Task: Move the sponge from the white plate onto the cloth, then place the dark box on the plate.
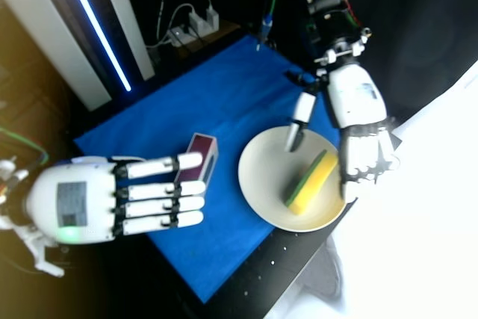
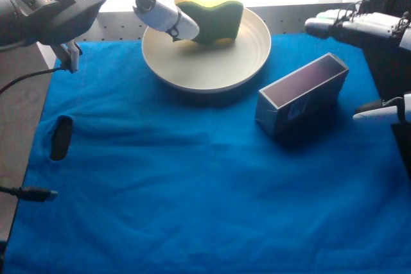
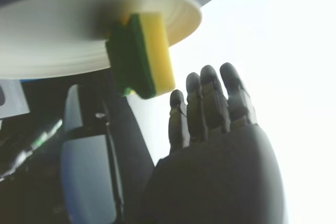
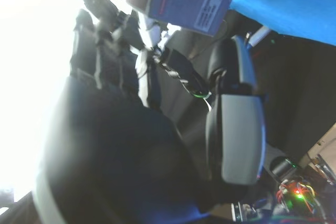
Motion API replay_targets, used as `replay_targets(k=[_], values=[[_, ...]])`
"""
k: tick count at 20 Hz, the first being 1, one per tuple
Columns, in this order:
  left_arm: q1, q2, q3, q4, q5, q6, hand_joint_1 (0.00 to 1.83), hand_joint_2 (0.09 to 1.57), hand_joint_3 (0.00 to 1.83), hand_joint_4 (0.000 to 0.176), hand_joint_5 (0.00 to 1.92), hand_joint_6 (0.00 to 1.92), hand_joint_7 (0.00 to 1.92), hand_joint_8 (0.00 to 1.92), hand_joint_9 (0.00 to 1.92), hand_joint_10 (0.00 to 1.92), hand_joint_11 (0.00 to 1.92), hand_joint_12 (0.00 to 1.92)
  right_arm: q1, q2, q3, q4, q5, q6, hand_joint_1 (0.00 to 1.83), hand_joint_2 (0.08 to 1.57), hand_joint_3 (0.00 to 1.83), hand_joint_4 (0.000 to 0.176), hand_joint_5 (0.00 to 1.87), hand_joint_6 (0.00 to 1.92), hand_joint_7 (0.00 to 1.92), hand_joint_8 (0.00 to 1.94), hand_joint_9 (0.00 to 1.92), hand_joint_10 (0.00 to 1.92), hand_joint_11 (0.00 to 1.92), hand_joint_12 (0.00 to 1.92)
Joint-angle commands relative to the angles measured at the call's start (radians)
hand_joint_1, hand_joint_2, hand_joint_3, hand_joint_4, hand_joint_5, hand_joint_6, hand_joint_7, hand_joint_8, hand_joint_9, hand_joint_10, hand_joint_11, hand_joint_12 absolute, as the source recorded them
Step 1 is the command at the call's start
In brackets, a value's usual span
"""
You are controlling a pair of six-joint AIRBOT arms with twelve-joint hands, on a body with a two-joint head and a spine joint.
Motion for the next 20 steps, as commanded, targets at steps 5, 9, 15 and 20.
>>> replay_targets(k=[5,9,15,20], values=[[-0.020,-0.046,0.031,-0.008,-0.090,-0.005,0.91,1.01,0.00,0.035,0.42,0.00,0.57,0.00,0.60,0.01,0.13,0.88,0.014,-0.005,0.006,0.047,0.103,0.004,0.98,1.02,0.00,0.176,0.00,0.00,0.00,0.00,0.00,0.00,0.00,0.00],[-0.032,-0.061,0.040,-0.005,-0.091,-0.006,0.91,1.01,0.00,0.035,0.42,0.00,0.57,0.00,0.60,0.00,0.13,0.87,0.013,-0.015,0.008,0.047,0.103,0.004,0.98,1.02,0.00,0.176,0.00,0.00,0.00,0.00,0.00,0.00,0.00,0.00],[-0.037,-0.027,0.011,-0.004,-0.100,-0.006,0.97,1.07,0.00,0.000,0.63,0.02,0.81,0.02,0.79,0.04,0.28,0.83,0.013,-0.017,0.003,0.047,0.103,0.004,1.01,1.03,0.00,0.176,0.00,0.00,0.00,0.00,0.00,0.00,0.00,0.00],[-0.030,-0.015,-0.011,-0.004,-0.114,-0.006,1.28,1.09,0.00,0.000,1.31,0.02,0.98,1.22,0.91,1.50,0.74,1.83,0.013,-0.016,-0.003,0.047,0.103,0.009,1.03,1.08,0.01,0.173,0.05,0.01,0.01,0.01,0.00,0.00,0.00,0.00]])
